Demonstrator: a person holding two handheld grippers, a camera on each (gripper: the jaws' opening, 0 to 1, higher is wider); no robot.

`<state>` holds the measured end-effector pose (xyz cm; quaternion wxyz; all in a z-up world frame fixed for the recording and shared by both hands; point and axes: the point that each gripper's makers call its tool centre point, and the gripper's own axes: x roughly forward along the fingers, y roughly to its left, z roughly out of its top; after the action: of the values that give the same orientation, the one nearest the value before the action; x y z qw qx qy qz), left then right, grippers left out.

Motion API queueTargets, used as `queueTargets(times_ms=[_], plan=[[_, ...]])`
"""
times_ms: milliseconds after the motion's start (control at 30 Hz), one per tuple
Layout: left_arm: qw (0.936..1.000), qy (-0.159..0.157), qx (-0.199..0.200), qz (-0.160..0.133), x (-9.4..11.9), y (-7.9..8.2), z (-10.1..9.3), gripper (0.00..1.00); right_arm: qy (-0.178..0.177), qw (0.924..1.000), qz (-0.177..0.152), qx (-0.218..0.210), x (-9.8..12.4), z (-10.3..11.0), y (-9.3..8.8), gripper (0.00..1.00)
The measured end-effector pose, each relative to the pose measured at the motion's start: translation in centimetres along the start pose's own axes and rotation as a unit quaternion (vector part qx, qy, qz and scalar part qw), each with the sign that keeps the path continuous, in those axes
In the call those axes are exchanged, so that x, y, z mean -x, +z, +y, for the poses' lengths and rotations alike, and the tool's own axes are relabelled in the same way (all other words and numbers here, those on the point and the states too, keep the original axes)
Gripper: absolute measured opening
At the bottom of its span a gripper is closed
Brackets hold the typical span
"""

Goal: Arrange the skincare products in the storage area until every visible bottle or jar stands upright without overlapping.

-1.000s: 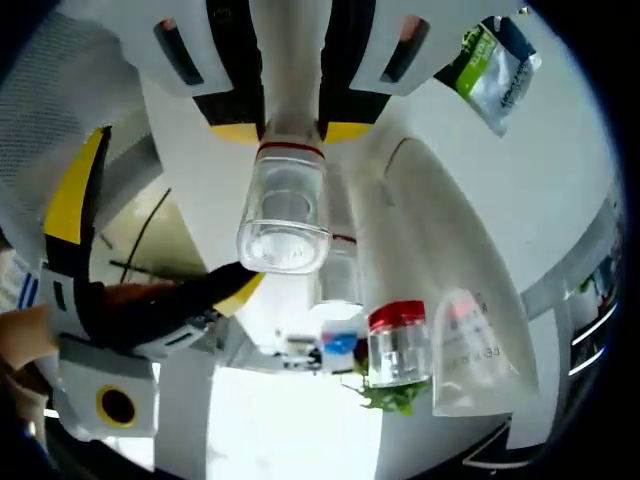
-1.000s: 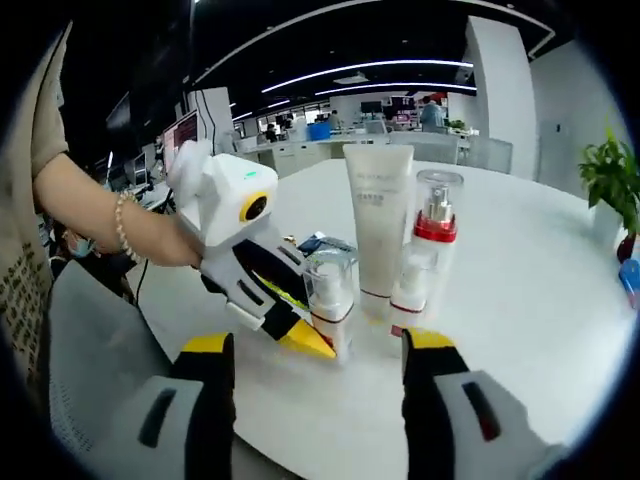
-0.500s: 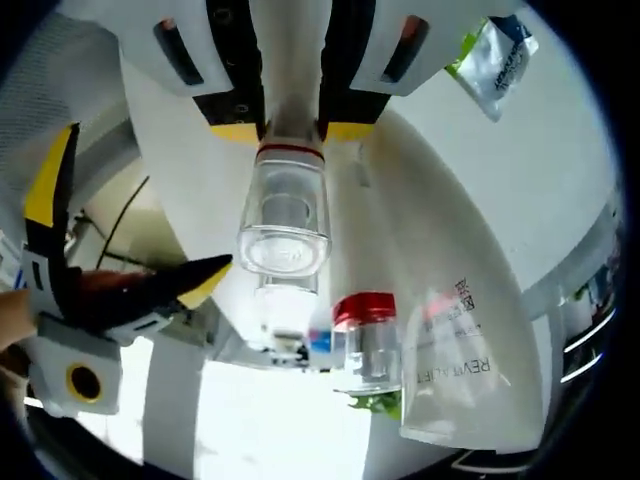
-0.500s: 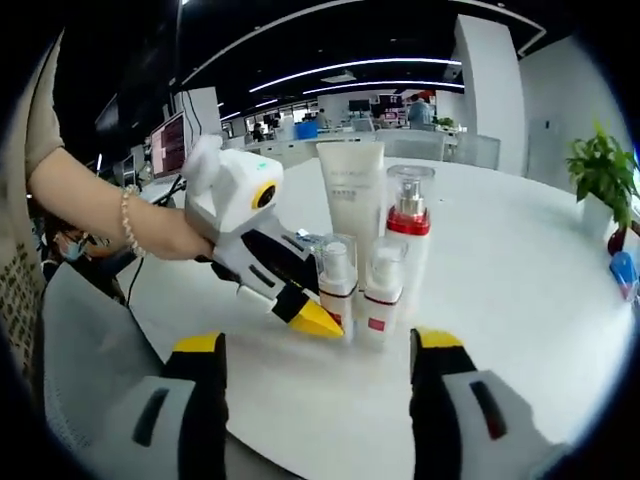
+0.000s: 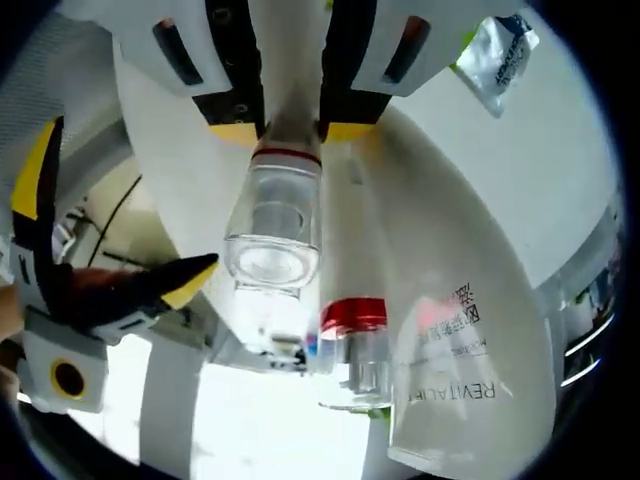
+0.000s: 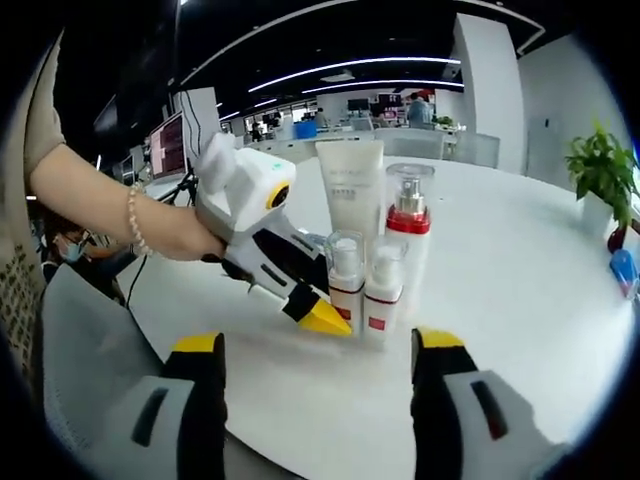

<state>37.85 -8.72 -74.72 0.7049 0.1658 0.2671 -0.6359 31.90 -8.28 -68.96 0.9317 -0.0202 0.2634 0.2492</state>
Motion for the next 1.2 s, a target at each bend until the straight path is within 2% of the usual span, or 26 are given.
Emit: queueTargets(times_ms=[567,933,1200], plan=[[0.9994,0.012,0.025,0.021,0.8,-1.6,0.3,0.24,0.0,1.0,0.0,0.0,-0.1,0.1,0.1,0.77],[0.9984,0.032,0.039,0.025,3.1,-2.3,-0.1,0.35,0.001,1.0,-0.008,0.001,0.1,0.5,0.7,0.82],[0.9957,0.051,0.071,0.03,5.6,-3.7,-0.6,0.48,0.007,0.9999,-0.015,0.004,0.2,1.3,1.4,0.86]])
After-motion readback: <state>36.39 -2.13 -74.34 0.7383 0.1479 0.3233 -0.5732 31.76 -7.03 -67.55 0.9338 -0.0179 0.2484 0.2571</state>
